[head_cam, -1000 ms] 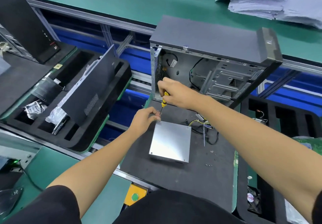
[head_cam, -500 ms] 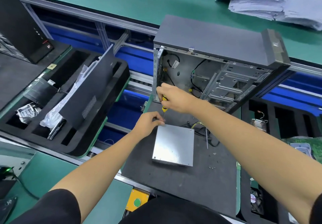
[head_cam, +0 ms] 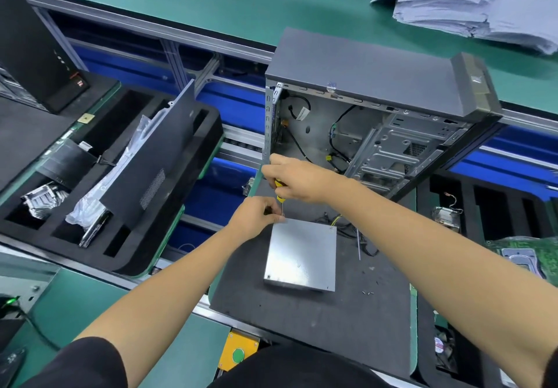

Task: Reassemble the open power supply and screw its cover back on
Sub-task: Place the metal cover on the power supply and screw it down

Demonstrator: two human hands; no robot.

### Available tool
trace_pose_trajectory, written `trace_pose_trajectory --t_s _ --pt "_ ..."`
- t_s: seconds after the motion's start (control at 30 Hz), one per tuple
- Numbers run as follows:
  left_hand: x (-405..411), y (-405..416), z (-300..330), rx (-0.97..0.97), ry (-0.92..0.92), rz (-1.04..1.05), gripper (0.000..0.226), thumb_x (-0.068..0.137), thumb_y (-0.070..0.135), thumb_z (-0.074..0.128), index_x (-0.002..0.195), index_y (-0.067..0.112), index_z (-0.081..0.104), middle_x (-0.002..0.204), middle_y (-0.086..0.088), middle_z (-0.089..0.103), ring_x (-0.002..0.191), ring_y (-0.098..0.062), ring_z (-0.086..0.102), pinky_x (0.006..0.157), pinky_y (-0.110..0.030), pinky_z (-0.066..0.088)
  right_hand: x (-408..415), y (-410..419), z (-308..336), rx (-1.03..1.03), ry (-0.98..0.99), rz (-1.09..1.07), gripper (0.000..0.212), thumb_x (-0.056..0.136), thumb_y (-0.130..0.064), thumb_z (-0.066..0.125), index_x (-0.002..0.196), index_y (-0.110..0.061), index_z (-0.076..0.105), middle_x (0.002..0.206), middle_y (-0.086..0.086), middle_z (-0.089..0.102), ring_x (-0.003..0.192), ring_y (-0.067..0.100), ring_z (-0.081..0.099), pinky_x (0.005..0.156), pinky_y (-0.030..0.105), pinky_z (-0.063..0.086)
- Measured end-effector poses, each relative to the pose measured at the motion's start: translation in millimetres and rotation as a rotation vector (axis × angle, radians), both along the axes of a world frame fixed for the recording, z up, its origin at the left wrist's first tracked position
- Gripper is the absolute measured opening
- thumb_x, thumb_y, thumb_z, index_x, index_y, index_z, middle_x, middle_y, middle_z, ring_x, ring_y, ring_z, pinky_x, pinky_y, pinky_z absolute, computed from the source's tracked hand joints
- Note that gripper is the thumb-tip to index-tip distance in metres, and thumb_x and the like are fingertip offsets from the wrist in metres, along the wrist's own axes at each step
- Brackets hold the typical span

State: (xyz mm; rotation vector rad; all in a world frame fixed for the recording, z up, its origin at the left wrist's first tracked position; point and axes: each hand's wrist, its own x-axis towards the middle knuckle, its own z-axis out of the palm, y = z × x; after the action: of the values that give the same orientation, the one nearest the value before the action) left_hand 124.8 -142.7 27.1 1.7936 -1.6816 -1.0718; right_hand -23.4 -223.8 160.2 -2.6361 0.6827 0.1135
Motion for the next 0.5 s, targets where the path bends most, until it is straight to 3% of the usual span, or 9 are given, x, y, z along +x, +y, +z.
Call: trace_pose_trajectory --t_s 0.13,0.27,0.4,0.5 --pt "-2.3 5.1 -1.2 -0.027 0.024 0.023 0.019 0.086 0.032 0.082 0.075 0.031 0.066 0.076 0.011 0.070 0.071 -0.004 0.062 0.067 -0.026 0.048 -2.5 -4.1 -1.3 0.057 -0.053 -0.087 0.011 0.085 -0.010 0.060 0.089 -0.017 0.052 0.089 -0.005 0.038 0.071 0.015 0.044 0.058 0.034 0.036" --pt "0.9 8.5 -0.3 0.000 0.074 0.020 0.012 0.088 0.023 0.080 0.084 0.022 0.068 0.088 0.007 0.072 0.088 -0.016 0.067 0.086 -0.045 0.055 -14.2 -8.5 -2.3 0.117 -0.125 -0.165 0.015 0.087 -0.010 0.060 0.086 -0.021 0.049 0.090 -0.002 0.042 0.074 0.019 0.047 0.062 0.034 0.040" --pt "3.6 13.9 1.0 -0.025 0.034 0.127 0.017 0.091 0.030 0.077 0.084 0.040 0.065 0.110 0.001 0.053 0.108 -0.022 0.050 0.097 -0.040 0.047 -23.7 -10.5 -2.6 0.141 -0.230 -0.237 0.018 0.086 -0.007 0.057 0.084 -0.022 0.048 0.091 -0.001 0.045 0.076 0.019 0.047 0.067 0.033 0.040" --pt "2.0 15.2 2.6 0.007 0.049 0.171 0.018 0.095 0.033 0.072 0.086 0.045 0.062 0.113 -0.001 0.046 0.114 -0.027 0.044 0.100 -0.039 0.044 -29.1 -13.2 -0.8 0.173 -0.285 -0.291 0.016 0.085 -0.005 0.057 0.085 -0.019 0.049 0.095 0.006 0.050 0.079 0.023 0.050 0.072 0.039 0.045"
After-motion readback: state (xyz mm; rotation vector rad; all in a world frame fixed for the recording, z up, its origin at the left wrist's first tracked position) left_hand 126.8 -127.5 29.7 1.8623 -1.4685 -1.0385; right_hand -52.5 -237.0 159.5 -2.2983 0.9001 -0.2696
